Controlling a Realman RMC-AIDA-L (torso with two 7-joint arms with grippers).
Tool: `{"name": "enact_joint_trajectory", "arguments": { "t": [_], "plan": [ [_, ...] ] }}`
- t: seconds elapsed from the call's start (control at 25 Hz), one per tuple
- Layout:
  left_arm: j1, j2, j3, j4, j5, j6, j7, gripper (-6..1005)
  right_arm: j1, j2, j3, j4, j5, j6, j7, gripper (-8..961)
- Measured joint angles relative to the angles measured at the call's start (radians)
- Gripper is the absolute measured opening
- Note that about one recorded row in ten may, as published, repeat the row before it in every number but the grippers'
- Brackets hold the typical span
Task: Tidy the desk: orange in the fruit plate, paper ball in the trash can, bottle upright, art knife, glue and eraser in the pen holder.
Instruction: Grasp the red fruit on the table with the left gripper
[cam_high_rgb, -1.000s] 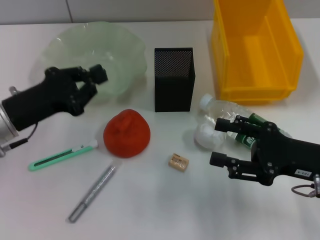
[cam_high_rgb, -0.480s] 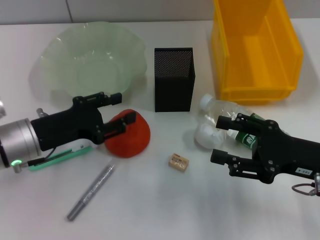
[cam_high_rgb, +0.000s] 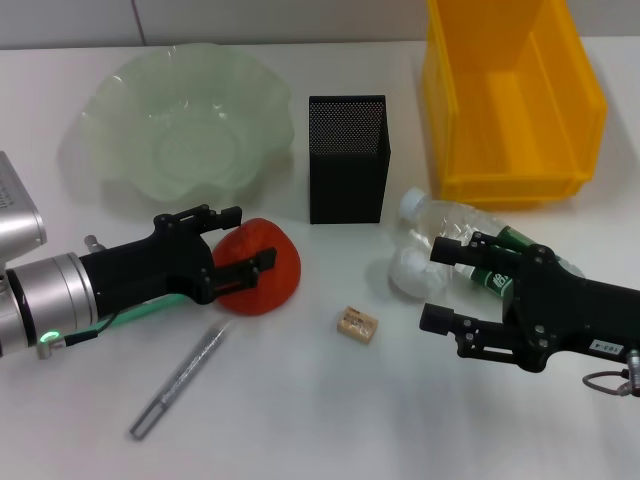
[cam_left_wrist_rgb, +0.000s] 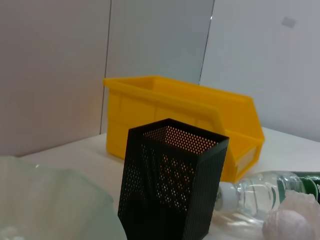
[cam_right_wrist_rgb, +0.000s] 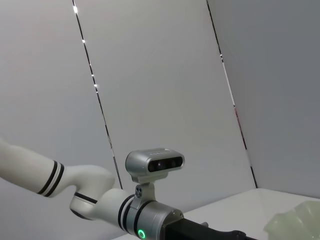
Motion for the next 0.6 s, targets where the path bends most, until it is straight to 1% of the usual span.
{"name": "enact_joint_trajectory", "arguments": {
  "t": [0.12, 0.48, 0.6],
  "plan": [
    [0.002, 0.0, 0.001, -0.008, 0.0, -0.009, 0.0, 736, 0.0, 0.0, -0.002, 0.0, 0.0, 0.0, 0.0, 770],
    [-0.001, -0.002, 0.012, -0.02, 0.0, -0.013, 0.011, 724, 0.001, 0.0, -0.002, 0.0, 0.001, 0.0, 0.0, 771],
    [-0.002, -0.002, 0.014, -0.02, -0.001, -0.019, 0.013, 683, 0.001, 0.0, 0.001, 0.0, 0.0, 0.0, 0.0, 771]
  ]
}}
